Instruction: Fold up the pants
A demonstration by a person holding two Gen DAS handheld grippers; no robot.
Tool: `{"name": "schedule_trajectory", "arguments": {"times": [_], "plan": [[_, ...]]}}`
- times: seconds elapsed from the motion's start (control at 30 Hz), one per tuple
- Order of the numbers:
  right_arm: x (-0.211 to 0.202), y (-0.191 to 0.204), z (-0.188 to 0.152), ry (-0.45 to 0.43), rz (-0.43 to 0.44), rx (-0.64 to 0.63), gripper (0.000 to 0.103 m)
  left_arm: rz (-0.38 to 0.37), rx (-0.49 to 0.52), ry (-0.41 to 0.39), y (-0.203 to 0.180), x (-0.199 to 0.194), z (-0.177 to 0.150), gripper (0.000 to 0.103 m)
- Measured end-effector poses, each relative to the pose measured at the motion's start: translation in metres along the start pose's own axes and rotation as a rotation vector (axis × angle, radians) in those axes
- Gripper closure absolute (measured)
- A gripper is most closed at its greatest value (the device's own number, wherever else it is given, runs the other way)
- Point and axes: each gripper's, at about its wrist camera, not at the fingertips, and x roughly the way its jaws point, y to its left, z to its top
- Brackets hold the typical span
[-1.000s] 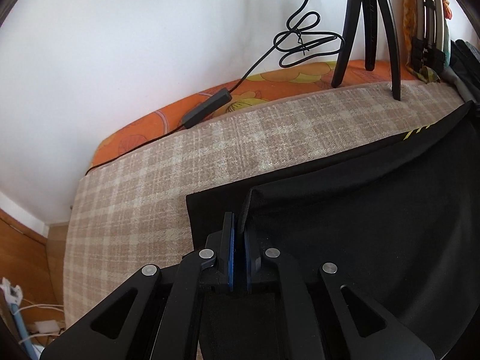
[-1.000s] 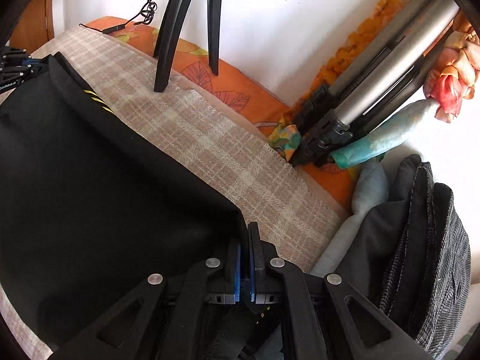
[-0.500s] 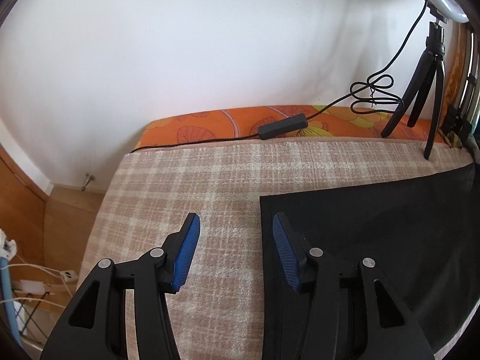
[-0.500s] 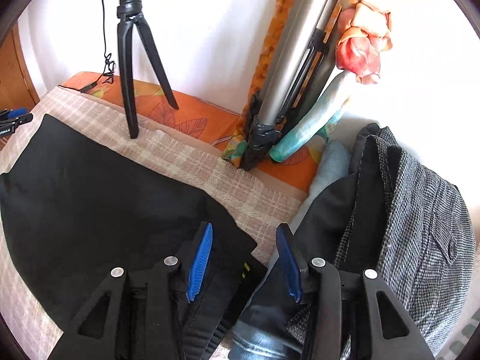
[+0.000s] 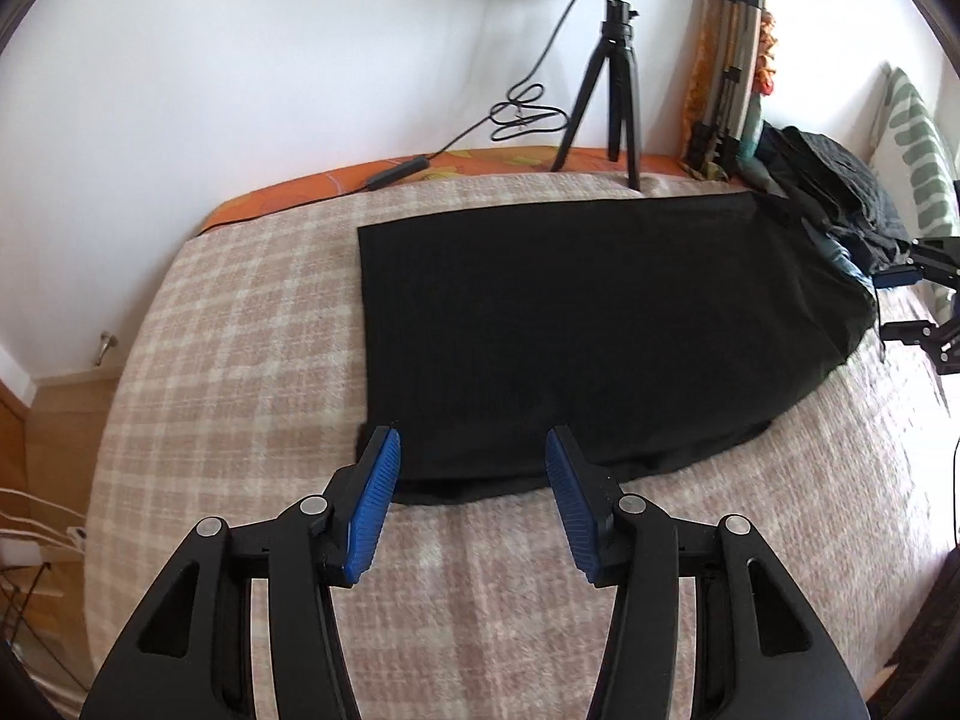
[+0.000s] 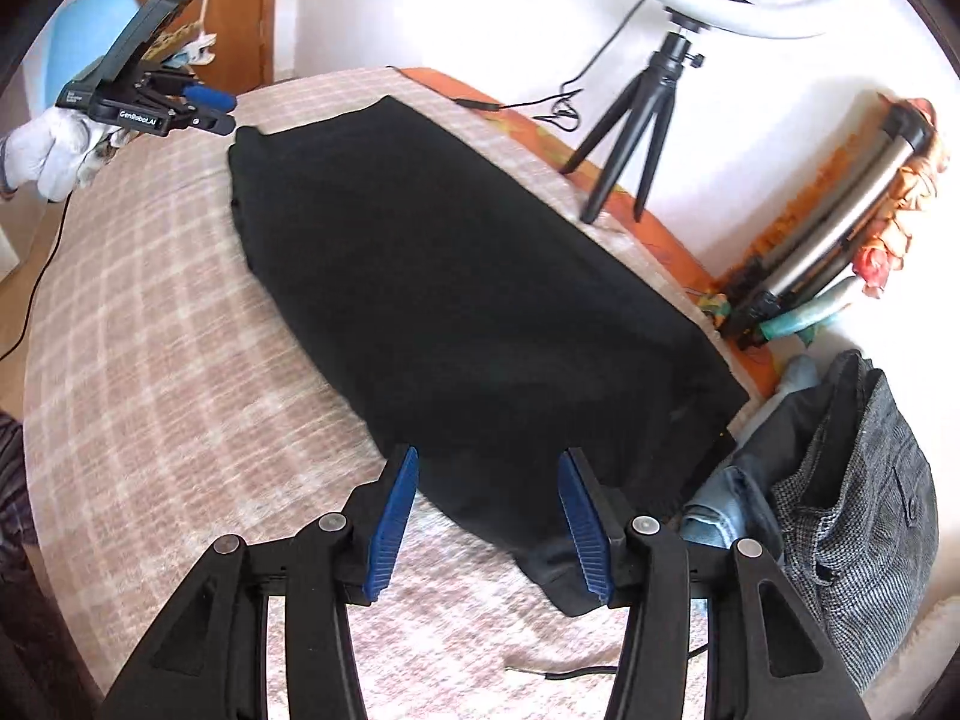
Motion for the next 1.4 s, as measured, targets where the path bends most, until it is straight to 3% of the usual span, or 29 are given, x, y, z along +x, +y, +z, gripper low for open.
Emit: {"name": "schedule_trajectory", "arguments": {"times": [0.07, 0.17, 0.3, 0.47, 0.53, 0.57, 0.67, 0.8, 1.0, 1.03, 1.13, 1.17, 1.3, 1.4], "plan": [[0.004, 0.013, -0.003, 0.016, 0.021, -0.025, 0.049, -0.062, 0.040, 0.015, -0.024, 0.002, -0.007, 0.054], [0.018, 0.029, -0.007, 0.052, -0.013, -0.079, 0.049, -0.140, 0.111, 0.039, -0.059, 0.010, -0.011, 0.054], [0.034, 0.036, -0.011, 0.078, -0.073, -0.130, 0.049, -0.192, 0.151, 0.064, -0.083, 0.026, -0.004, 0.054], [0.050, 0.041, -0.014, 0.095, -0.161, -0.225, 0.051, -0.191, 0.177, 0.084, -0.098, 0.038, 0.000, 0.054], [0.049, 0.039, -0.011, 0.086, -0.175, -0.236, 0.068, -0.190, 0.178, 0.083, -0.101, 0.039, 0.000, 0.054], [0.049, 0.036, -0.008, 0.089, -0.172, -0.227, 0.081, -0.192, 0.181, 0.079, -0.102, 0.039, 0.001, 0.054], [0.045, 0.024, 0.002, 0.075, -0.143, -0.167, 0.091, -0.194, 0.207, 0.075, -0.110, 0.042, 0.005, 0.054], [0.040, 0.007, 0.013, 0.060, -0.109, -0.090, 0.099, -0.207, 0.231, 0.083, -0.124, 0.050, 0.009, 0.054], [0.032, -0.007, 0.021, 0.037, -0.089, -0.032, 0.100, -0.215, 0.227, 0.067, -0.140, 0.065, 0.021, 0.054], [0.032, -0.008, 0.021, 0.037, -0.091, -0.031, 0.100, -0.220, 0.222, 0.064, -0.140, 0.066, 0.021, 0.058], [0.033, -0.011, 0.022, 0.038, -0.104, -0.032, 0.100, -0.200, 0.228, 0.042, -0.144, 0.068, 0.021, 0.090], [0.033, -0.012, 0.021, 0.039, -0.103, -0.027, 0.100, -0.214, 0.228, 0.032, -0.144, 0.066, 0.020, 0.095], [0.035, -0.012, 0.016, 0.054, -0.111, -0.026, 0.100, -0.243, 0.306, -0.003, -0.149, 0.053, 0.011, 0.096], [0.038, -0.010, 0.007, 0.079, -0.121, -0.026, 0.100, -0.268, 0.335, 0.023, -0.147, 0.047, 0.002, 0.096]]}}
